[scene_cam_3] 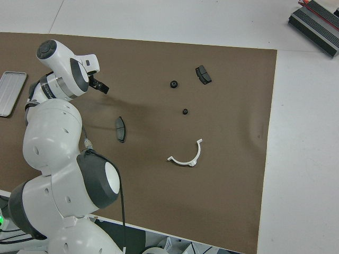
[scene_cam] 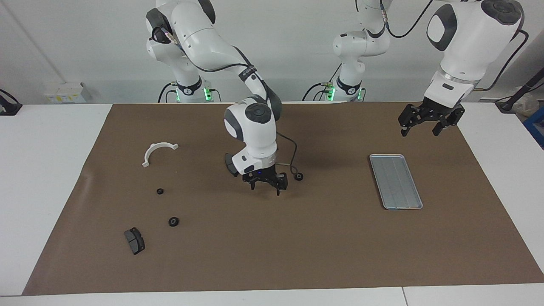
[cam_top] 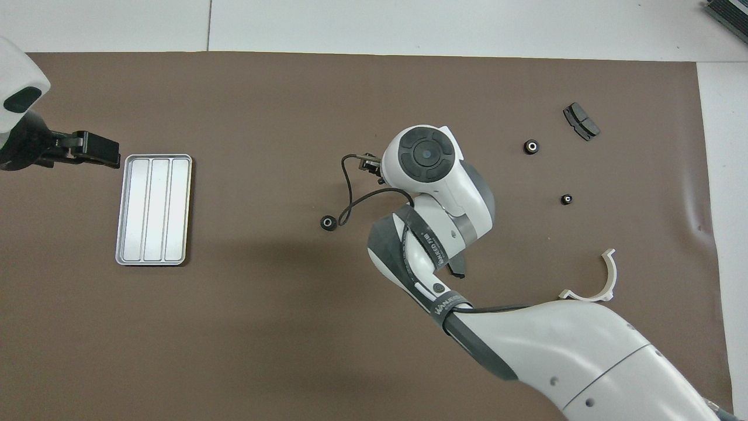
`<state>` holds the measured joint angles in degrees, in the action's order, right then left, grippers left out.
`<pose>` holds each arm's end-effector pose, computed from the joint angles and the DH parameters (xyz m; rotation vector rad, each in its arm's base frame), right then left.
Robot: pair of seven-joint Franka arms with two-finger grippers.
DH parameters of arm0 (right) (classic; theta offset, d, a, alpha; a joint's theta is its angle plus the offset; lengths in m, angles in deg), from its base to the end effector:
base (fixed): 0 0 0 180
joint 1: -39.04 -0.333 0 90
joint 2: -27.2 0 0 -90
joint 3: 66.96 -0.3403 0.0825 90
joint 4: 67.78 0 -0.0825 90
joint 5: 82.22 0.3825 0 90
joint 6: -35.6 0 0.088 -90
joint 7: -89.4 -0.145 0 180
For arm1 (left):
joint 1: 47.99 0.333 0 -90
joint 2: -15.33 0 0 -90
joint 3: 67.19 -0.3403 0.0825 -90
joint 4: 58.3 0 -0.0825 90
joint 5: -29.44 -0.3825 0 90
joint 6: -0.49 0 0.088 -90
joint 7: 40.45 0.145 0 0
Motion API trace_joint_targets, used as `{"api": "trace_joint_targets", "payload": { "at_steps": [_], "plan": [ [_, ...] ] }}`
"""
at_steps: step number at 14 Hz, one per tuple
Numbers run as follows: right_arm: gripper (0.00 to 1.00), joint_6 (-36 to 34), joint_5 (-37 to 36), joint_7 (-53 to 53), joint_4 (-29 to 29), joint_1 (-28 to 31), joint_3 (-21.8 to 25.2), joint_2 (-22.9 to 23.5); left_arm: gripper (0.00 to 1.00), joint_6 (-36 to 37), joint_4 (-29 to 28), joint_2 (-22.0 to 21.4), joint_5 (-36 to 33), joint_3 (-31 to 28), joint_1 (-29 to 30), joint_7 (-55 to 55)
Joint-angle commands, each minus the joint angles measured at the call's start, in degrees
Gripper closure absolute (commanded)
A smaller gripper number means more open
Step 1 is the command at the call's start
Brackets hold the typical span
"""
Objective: Pick bearing gear from pile to tray
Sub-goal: 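Reach the left gripper to the gear while the right gripper withdraws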
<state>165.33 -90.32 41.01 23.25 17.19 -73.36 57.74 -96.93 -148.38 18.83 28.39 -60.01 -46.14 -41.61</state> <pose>0.6437 0.3249 0.3252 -3.0565 0.4441 -0.2353 0.5853 -0.0501 0.5876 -3.1308 0.1160 -0.1066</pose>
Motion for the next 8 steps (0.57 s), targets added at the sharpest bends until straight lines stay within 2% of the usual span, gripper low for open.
{"api": "trace_joint_targets", "payload": {
  "at_steps": [1,4,8],
  "plan": [
    [0.0,-1.49,0.28,7.93,3.1,4.08,-0.9,-3.03,0.0,-1.55,-1.95,-1.4,-0.09,0.37,-0.88,-2.08],
    [0.0,-1.93,0.28,17.86,3.11,9.35,-0.9,-2.94,0.0,-2.68,-2.3,1.05,-0.09,0.29,-7.02,-7.16],
    [0.0,-4.39,0.28,29.46,4.15,15.95,-0.9,-3.03,0.0,-11.63,-5.01,5.62,-0.09,0.2,-15.37,-19.99]
  ]
}}
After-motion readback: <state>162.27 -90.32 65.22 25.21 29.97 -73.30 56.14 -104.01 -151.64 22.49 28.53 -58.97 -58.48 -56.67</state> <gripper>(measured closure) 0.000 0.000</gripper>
